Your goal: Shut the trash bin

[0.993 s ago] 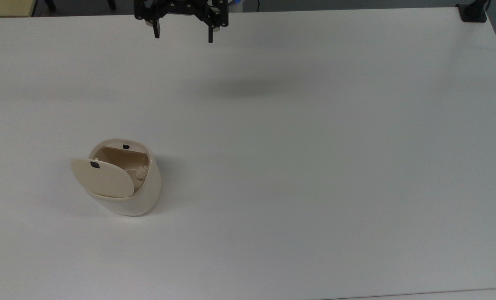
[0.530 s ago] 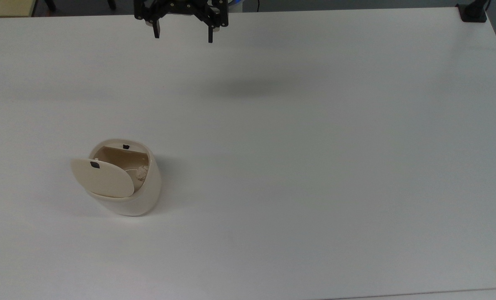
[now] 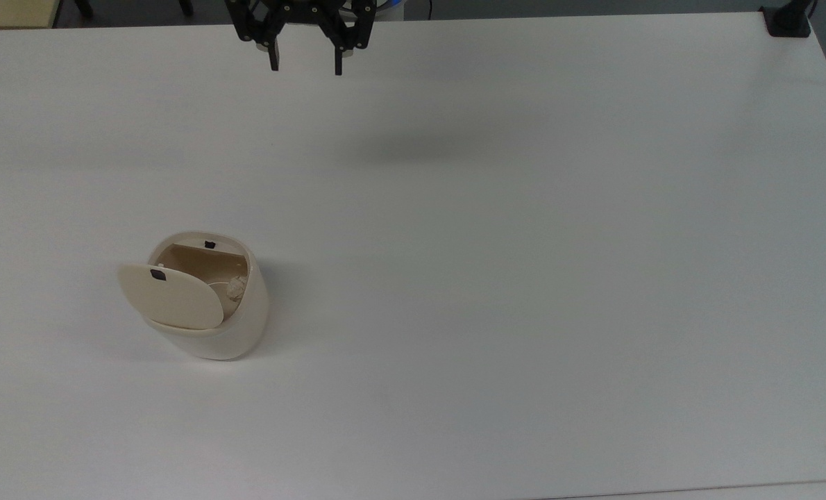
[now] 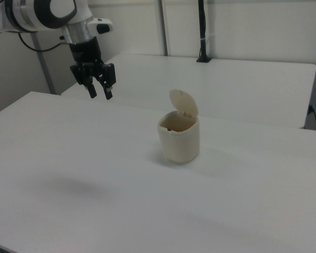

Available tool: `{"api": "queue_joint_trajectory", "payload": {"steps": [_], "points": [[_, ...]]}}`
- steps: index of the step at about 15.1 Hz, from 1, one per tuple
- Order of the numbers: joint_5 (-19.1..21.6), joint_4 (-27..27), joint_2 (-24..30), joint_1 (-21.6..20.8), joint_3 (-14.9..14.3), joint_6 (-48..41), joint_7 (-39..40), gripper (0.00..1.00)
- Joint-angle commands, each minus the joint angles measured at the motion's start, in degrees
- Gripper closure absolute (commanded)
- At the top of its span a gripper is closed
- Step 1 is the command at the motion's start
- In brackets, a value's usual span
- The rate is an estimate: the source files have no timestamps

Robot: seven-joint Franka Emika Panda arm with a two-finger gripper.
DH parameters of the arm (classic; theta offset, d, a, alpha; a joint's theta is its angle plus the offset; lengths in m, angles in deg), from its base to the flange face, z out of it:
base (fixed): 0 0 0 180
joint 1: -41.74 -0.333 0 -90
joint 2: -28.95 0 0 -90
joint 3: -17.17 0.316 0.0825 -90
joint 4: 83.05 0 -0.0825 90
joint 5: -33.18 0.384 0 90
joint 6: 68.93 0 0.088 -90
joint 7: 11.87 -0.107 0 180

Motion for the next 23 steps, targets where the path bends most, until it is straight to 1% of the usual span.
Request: {"api": "queue_joint_trajectory", "payload": {"steps": [1,3,4,10,11,15,20,23], "points": [[0.89,1.79,1.77,-0.36,-0.38,-0.7,2.04,0.82],[0.89,1.79,1.76,-0.27,-0.47,-0.62,2.04,0.95],[0.89,1.79,1.68,-0.27,-0.47,-0.62,2.04,1.0],[0.89,1.17,0.89,-0.01,-0.82,0.35,2.04,1.0],[0.89,0.91,0.36,0.08,-1.08,1.92,2.04,1.0],[0.8,0.38,-2.45,2.98,-1.09,12.27,1.34,1.0],[0.63,0.38,-5.26,5.53,-1.17,28.0,0.9,1.0],[0.63,-0.23,-7.72,7.46,-1.17,38.55,-1.73,1.0]]}}
